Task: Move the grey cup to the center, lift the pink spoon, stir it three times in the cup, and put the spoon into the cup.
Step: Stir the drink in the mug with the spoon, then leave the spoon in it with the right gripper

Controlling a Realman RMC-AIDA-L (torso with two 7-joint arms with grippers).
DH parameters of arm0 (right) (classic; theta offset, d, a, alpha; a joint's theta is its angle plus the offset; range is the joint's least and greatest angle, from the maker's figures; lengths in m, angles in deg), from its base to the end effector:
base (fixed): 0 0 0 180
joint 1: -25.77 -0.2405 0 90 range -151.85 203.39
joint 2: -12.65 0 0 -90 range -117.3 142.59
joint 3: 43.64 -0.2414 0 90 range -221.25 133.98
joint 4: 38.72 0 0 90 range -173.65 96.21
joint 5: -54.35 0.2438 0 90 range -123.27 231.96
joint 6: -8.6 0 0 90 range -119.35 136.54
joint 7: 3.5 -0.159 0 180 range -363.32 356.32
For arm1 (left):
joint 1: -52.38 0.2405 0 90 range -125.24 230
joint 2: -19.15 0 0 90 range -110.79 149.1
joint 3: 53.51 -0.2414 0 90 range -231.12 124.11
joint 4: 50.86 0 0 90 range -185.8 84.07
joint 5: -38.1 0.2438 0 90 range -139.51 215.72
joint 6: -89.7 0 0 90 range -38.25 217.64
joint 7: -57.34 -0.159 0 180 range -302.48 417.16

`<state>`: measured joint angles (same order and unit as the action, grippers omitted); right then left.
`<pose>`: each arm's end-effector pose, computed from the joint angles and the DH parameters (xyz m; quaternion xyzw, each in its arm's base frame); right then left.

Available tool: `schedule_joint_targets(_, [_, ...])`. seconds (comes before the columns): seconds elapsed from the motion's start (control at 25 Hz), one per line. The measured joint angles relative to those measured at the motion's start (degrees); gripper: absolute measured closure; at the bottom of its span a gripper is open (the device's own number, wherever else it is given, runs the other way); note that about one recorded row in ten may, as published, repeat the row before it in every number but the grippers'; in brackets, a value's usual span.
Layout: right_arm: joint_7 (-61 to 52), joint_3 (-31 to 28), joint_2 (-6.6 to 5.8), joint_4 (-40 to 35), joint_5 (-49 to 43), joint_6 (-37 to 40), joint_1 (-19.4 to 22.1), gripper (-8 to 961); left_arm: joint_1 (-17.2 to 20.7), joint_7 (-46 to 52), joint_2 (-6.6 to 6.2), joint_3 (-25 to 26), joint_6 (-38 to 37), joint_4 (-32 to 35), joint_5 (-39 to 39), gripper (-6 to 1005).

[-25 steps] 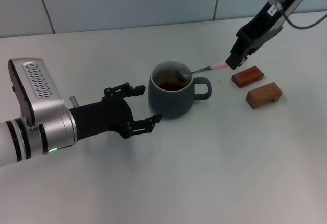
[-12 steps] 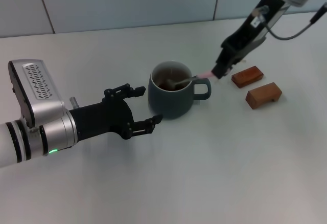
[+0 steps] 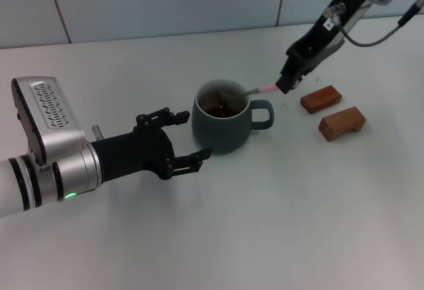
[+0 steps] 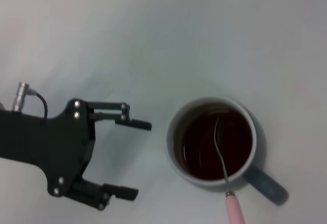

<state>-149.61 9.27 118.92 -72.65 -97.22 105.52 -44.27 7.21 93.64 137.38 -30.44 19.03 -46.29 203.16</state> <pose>0.1102 0.4600 0.0473 -0.8832 0.4293 -0.1684 0.0854 -0.2498 0.3690 -0.1036 -0.9525 -0.0603 -0.2191 0.2028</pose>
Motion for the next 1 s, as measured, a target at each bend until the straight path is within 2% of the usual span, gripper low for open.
schedule_joint_targets(0.16, [-0.2,0.0,0.02,0.0,-0.5,1.1,0.1,839,0.0,-0.1,0.04,0.0,0.0,0.0,0.0,194])
schedule_joint_targets(0.4, [0.1,-0.6,1.52,0.0,0.0,0.9,-0.4,839,0.1,-0.1,0.08,0.1,0.0,0.1,0.0,194])
schedule_joint_targets(0.48, [0.3,-0.6,1.66,0.0,0.2,0.0,-0.6,839,0.1,-0.1,0.08,0.1,0.0,0.1,0.0,194])
schedule_joint_targets(0.64, [0.4,-0.4,1.52,0.0,0.1,-1.2,-0.7,838,0.1,-0.1,0.08,0.1,0.0,0.1,0.0,194])
schedule_joint_targets(0.8, [-0.1,-0.1,0.7,-0.1,-0.9,-1.3,-0.3,838,0.2,-0.1,0.14,0.1,0.0,0.0,0.0,194])
schedule_joint_targets(1.0, [-0.4,-0.1,0.6,0.0,-1.5,0.6,-0.2,838,0.2,-0.1,0.16,0.1,0.0,0.0,0.0,194])
